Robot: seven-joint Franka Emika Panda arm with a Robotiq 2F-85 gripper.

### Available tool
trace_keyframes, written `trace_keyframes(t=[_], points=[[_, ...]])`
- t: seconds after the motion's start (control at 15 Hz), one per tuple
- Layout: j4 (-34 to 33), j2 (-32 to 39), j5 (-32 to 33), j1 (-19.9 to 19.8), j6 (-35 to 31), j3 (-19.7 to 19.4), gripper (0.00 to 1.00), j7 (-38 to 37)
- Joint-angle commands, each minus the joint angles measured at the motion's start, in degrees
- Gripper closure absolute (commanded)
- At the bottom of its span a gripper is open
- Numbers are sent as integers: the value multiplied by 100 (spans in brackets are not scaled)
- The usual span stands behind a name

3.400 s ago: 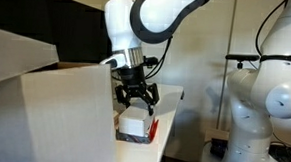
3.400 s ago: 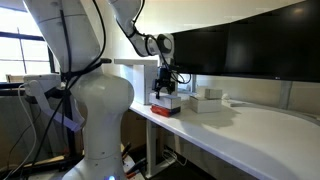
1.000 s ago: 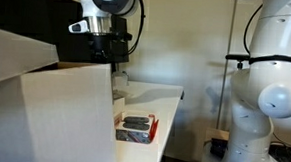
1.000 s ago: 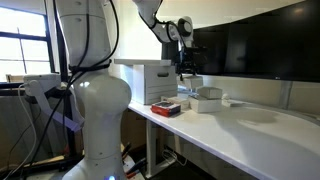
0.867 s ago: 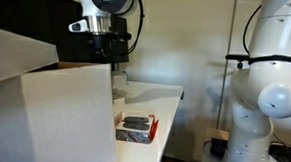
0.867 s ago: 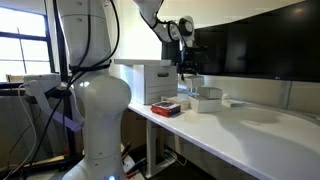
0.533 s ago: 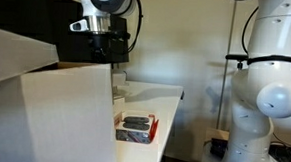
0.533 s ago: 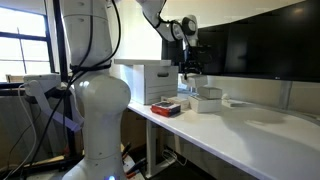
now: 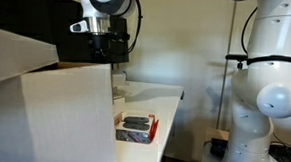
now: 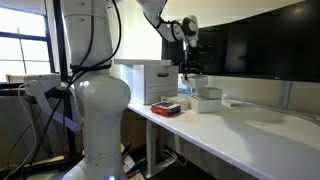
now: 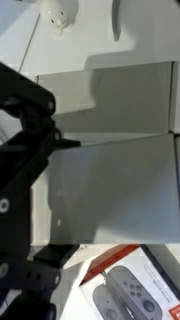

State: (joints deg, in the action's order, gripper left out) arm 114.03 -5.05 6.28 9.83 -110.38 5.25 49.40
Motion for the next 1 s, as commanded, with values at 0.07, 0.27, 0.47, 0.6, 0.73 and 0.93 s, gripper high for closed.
trace_keyframes(t=[0.07, 0.27, 0.47, 0.6, 0.73, 0.93], points=[[-101, 87, 47, -69, 15, 49, 39, 5], [-205, 152, -18, -86, 71, 25, 39, 58], [-371, 218, -17, -100, 134, 8, 39, 67], [-515, 288, -8, -112, 206, -4, 39, 60], [-655, 366, -12, -133, 283, -19, 39, 47], [-833, 513, 28, -196, 447, -39, 39, 22]])
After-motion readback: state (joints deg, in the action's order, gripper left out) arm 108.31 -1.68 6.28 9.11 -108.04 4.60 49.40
